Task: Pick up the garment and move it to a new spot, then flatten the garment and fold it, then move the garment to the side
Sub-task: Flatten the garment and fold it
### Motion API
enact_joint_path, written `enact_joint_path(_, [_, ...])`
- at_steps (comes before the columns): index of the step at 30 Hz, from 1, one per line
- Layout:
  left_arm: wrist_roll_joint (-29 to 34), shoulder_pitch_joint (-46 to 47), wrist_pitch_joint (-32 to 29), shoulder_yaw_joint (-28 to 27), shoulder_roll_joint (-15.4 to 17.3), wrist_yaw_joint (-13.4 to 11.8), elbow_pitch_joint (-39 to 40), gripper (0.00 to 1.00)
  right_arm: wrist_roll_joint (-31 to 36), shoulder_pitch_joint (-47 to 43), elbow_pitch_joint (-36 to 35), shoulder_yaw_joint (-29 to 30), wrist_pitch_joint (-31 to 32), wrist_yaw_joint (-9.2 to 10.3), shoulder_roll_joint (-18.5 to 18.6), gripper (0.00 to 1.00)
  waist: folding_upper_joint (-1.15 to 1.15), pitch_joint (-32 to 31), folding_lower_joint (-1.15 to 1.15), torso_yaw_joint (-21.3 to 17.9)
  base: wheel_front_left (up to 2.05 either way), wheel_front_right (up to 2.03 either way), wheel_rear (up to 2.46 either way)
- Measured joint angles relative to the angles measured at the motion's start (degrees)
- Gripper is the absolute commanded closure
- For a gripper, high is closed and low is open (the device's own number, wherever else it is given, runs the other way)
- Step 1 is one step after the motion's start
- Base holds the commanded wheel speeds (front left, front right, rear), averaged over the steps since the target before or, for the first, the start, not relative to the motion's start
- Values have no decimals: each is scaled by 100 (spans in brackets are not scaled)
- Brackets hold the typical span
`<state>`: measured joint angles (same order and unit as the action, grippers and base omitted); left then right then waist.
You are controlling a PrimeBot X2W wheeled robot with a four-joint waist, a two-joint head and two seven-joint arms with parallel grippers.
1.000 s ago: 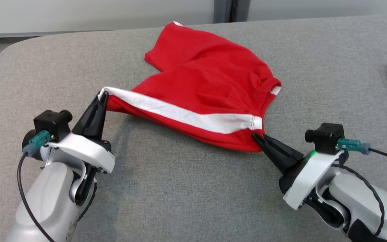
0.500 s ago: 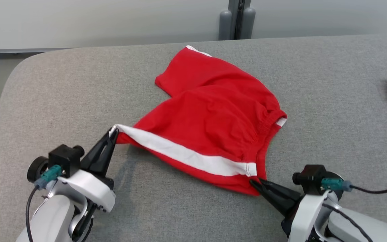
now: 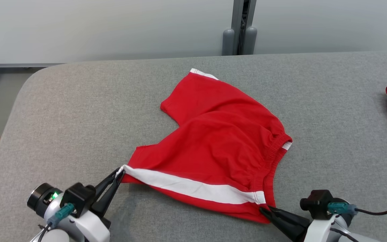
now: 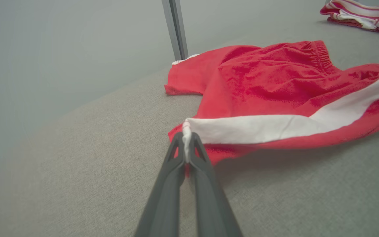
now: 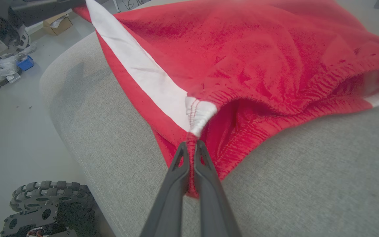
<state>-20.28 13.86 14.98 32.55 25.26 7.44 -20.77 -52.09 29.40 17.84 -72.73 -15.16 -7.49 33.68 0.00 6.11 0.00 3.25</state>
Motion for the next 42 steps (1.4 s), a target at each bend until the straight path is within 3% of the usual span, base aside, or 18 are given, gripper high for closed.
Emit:
enact_joint_path(6, [471, -203, 0, 292, 274, 0, 180, 100, -386, -273, -82, 253, 1, 0, 63, 100, 0, -93, 0, 25, 0, 0, 0])
enact_joint_path(12, [1139, -176, 0, 1087, 676, 0, 226, 100, -789, -446, -190, 181, 1, 0, 98, 100, 0, -122, 0, 25, 0, 0, 0])
enact_joint_path(17, [1481, -73, 0, 1379, 839, 0, 54, 100, -1147, -478, -207, 113, 0, 0, 116, 100, 0, -119, 0, 10, 0, 0, 0])
enact_joint_path(22, [1588, -24, 0, 1266, 800, -148, -241, 100, -1507, -468, -347, -20, 0, 0, 204, 100, 0, -108, 0, -5, 0, 0, 0])
enact_joint_path(30, [1686, 60, 0, 1251, 703, -162, -370, 100, -2026, -465, -816, -62, 172, 0, 437, 100, 0, -120, 0, 16, 0, 0, 0])
enact_joint_path(42, [1551, 6, 0, 1007, 681, -169, -215, 100, -2147, -526, -991, -65, 383, 0, 472, 100, 0, -164, 0, 12, 0, 0, 0])
